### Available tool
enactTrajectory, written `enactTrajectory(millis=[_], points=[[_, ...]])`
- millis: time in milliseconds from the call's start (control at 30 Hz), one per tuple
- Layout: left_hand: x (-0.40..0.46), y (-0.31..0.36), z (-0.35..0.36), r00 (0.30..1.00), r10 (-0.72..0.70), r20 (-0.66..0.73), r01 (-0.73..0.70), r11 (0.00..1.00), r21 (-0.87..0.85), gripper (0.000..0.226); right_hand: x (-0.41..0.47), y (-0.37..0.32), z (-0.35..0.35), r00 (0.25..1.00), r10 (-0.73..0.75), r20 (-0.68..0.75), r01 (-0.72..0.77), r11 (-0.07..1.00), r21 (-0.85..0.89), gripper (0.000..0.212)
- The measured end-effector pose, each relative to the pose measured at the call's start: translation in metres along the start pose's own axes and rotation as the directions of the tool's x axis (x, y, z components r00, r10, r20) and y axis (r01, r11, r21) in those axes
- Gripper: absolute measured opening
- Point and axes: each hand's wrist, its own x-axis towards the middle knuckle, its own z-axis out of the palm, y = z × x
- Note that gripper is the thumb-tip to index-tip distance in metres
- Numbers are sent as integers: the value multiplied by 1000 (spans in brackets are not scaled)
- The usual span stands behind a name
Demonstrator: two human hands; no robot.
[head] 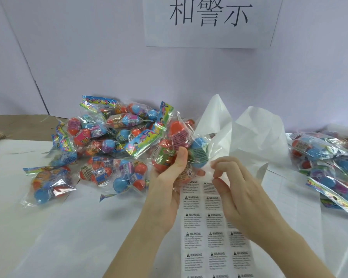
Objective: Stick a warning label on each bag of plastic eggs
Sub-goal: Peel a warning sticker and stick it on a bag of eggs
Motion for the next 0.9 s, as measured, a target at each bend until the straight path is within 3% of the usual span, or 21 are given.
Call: enactTrajectory(millis=[100, 233, 333, 467, 600, 700, 833, 900], points=[[1, -1, 1, 1000, 21, -23, -21, 999, 26, 26, -2, 0, -4, 998, 56, 36, -59, 993, 101, 20], [1, -2, 2, 999, 30, -18, -29, 999, 46, 24, -3, -5, 0, 986, 151, -72, -137, 976, 168, 44], [2, -7, 2, 994, 82, -67, -71, 985, 160, 32, -3, -3, 2, 969, 131, -207, -96, 981, 169, 46], [2, -10, 3, 990, 95, -102, -74, 977, 198, 48, 1, 0, -4, 948, 184, -259, -122, 964, 236, 49], [1, -8, 6, 988, 146, -55, -137, 980, 143, 33, 2, -6, -2, 946, 148, -290, -69, 961, 268, 37], [2, -10, 3, 977, 212, -25, -201, 953, 228, 14, 2, -8, -1, 947, 137, -290, -47, 954, 295, 38], [2, -5, -1, 975, 217, 48, -222, 957, 184, 13, 5, -9, -7, 933, 290, -215, -91, 766, 636, 38], [0, -3, -1, 971, 218, 102, -233, 956, 178, 14, 6, -9, -10, 924, 318, -211, -78, 699, 711, 39]])
